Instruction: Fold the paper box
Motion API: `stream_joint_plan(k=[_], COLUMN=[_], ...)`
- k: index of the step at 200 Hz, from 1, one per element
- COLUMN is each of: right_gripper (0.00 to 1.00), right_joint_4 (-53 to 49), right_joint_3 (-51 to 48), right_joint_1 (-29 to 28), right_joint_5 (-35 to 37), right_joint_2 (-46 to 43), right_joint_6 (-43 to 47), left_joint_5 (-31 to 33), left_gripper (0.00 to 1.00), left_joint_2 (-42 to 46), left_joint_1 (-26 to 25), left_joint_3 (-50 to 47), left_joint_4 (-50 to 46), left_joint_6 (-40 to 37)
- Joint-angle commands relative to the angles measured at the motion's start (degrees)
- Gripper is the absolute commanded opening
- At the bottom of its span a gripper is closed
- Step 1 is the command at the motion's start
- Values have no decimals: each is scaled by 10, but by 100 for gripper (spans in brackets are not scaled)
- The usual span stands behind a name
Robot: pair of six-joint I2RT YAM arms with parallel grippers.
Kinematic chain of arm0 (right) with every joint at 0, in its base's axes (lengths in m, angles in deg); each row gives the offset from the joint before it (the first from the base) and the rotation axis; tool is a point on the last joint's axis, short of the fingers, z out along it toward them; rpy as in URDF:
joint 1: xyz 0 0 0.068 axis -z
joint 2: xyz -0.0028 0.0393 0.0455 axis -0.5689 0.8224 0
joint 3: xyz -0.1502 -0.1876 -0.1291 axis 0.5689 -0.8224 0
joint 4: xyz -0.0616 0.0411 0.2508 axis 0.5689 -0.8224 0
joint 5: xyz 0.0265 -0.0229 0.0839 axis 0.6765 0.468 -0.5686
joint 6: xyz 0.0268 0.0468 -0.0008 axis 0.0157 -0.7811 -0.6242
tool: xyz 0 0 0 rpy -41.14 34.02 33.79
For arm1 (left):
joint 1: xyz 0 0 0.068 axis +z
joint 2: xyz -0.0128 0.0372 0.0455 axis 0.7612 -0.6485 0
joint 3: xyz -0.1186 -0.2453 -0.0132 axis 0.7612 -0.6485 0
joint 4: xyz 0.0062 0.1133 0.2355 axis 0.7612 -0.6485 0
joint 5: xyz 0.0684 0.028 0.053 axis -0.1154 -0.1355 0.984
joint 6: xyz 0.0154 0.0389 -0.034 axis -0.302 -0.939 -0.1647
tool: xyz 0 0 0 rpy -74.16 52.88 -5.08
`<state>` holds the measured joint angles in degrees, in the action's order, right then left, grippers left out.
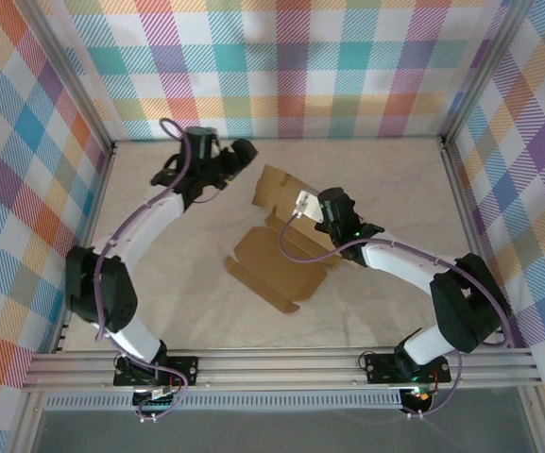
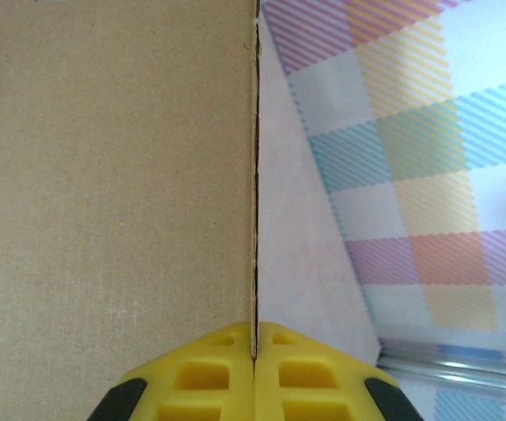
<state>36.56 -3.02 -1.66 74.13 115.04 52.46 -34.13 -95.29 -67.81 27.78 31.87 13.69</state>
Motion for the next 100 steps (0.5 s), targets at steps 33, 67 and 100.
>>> stream_joint_plan(k=[33, 67, 100], right_gripper=[0, 0, 0], right_joint_4=[187, 293, 413], right_joint_3=[-61, -105, -133], right_joint_1=[-46, -68, -79], right_joint_5=[62, 67, 89], right_joint_2=[-1, 12, 42], right_joint_6=[144, 212, 276], left_joint_5=[25, 1, -31], left_gripper=[100, 100, 100], left_joint_2=[-32, -100, -155], left_joint_1=[94, 114, 118], left_joint_3=[-78, -48, -28], left_joint_4=[19, 19, 24], left_joint_6=[-78, -129, -150])
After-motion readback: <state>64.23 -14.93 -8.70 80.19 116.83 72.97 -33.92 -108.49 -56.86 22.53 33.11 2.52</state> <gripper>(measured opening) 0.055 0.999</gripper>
